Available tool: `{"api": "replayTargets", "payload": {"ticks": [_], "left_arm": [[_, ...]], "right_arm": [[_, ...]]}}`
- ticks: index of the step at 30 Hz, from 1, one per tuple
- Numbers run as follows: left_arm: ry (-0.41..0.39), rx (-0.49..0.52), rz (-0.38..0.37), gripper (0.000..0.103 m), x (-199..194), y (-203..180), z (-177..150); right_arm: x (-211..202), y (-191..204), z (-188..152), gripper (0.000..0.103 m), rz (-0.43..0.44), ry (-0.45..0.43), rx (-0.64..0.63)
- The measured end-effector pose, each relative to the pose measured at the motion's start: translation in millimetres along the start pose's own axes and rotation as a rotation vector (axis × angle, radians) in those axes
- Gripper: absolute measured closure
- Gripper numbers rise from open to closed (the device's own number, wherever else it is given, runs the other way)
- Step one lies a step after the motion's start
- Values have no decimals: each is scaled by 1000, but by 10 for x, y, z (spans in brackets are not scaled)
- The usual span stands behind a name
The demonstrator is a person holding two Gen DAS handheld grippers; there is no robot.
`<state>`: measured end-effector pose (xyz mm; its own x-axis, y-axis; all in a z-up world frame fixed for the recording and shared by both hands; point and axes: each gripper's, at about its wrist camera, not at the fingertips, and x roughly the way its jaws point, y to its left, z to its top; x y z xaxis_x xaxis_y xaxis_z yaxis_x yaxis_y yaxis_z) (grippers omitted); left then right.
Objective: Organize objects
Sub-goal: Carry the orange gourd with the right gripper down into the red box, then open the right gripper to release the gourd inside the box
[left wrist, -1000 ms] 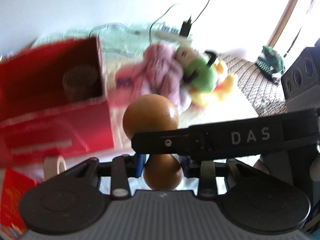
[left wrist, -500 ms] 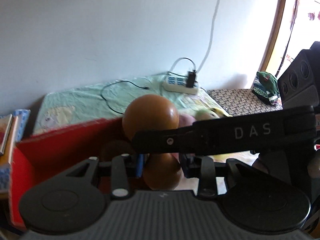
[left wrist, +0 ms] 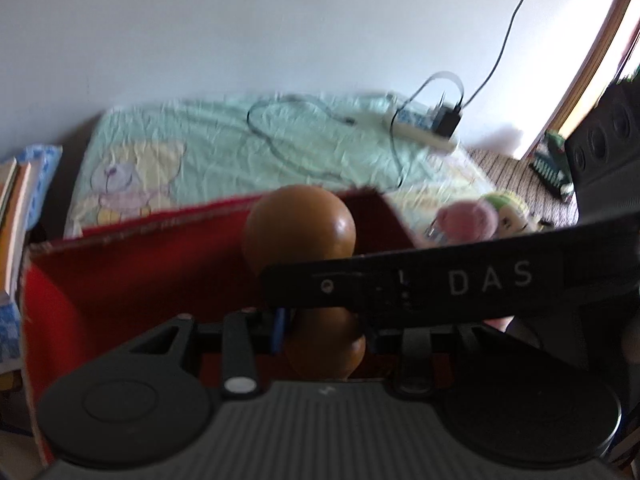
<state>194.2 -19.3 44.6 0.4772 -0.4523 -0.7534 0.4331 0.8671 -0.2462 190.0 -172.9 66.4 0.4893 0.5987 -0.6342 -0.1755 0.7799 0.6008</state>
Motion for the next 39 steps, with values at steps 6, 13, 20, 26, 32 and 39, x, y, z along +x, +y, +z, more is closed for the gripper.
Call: {"api": "replayTargets", "payload": {"ticks": [6,13,20,26,32,39], "left_arm": [[113,5,0,64,266,128,-136],[216,-36,3,62,441,274,-209],[230,-14,30,55,388,316,-274],[239,-51,51,55,337,502,-369],[219,-38,95,54,270,540,-386],[210,-2,139,44,315,537,-415]], "right_arm": [[299,-57,-82,51,-52,100,42],[561,-4,-143,52,-134,171,32],[717,-49,-131,62,-257,245,67],[703,-112,-153,63,-296,247,117],[643,-46,-220,64,-342,217,74],[484,-128,-250,65,-339,144,116]]}}
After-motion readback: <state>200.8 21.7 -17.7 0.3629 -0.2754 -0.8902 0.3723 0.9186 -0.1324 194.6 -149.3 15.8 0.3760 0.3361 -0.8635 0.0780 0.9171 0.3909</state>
